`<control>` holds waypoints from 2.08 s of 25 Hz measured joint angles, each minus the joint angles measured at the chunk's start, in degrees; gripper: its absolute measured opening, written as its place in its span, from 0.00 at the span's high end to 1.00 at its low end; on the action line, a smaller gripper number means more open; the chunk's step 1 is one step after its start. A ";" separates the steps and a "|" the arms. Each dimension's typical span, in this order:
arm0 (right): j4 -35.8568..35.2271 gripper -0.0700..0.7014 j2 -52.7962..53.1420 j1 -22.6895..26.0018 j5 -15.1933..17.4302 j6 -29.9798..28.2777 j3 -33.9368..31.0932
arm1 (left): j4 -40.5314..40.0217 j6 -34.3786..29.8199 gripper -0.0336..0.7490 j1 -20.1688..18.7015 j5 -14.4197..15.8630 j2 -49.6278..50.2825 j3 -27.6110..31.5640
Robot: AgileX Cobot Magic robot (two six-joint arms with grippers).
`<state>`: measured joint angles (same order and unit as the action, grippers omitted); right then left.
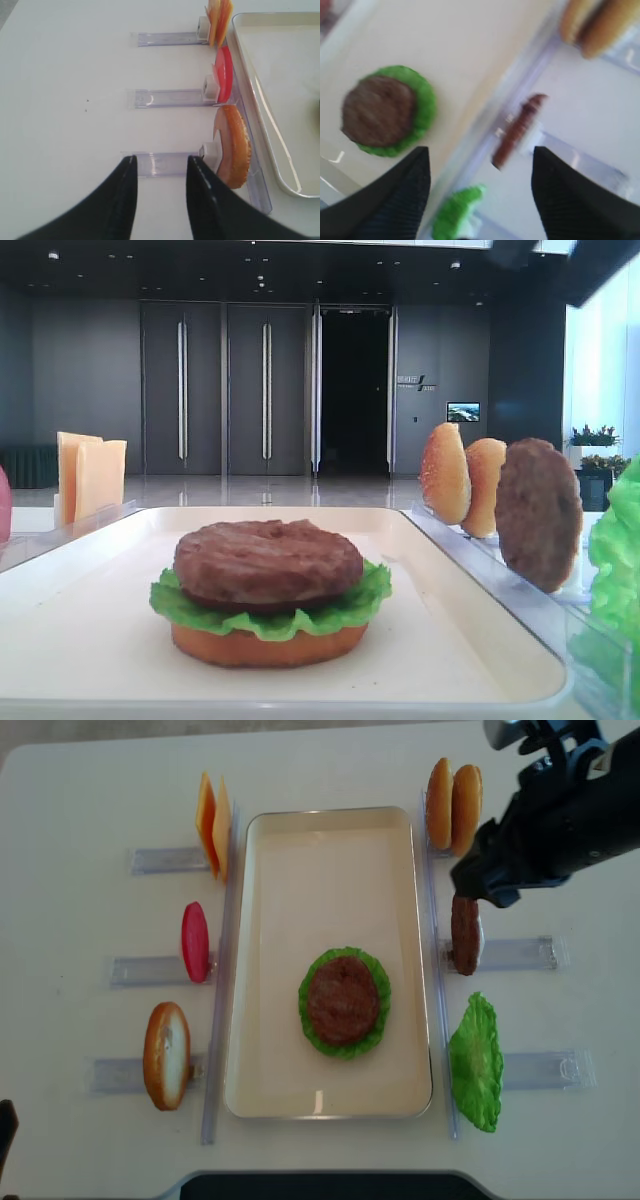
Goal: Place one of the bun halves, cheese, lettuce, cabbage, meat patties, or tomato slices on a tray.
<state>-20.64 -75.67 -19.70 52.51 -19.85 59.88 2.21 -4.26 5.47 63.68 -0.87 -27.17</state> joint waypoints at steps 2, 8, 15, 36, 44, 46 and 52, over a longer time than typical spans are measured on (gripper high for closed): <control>7.52 0.35 1.71 3.37 5.00 5.99 0.00 | 0.00 0.00 0.62 0.00 0.00 0.00 0.00; 20.64 0.37 3.18 16.86 16.30 17.78 0.00 | -0.02 0.00 0.62 0.00 0.00 0.00 0.00; 21.50 0.37 3.24 23.16 17.37 19.85 0.00 | -0.06 0.00 0.62 0.00 0.00 0.00 0.00; 20.96 0.37 30.98 23.16 15.14 22.17 -11.44 | -0.08 0.06 0.62 0.00 0.00 0.00 0.00; 20.64 0.37 52.69 23.16 13.90 22.51 -17.49 | -0.13 0.13 0.62 0.00 0.00 0.00 0.00; 20.64 0.37 56.66 23.16 13.95 22.58 -19.62 | -0.13 0.13 0.62 0.00 0.00 0.00 0.00; 20.64 0.37 67.43 23.16 13.95 22.51 -26.41 | -0.13 0.19 0.62 0.00 0.00 0.00 0.00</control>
<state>0.00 -8.24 3.46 66.46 2.66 33.47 2.09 -4.07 5.47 63.68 -0.87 -27.17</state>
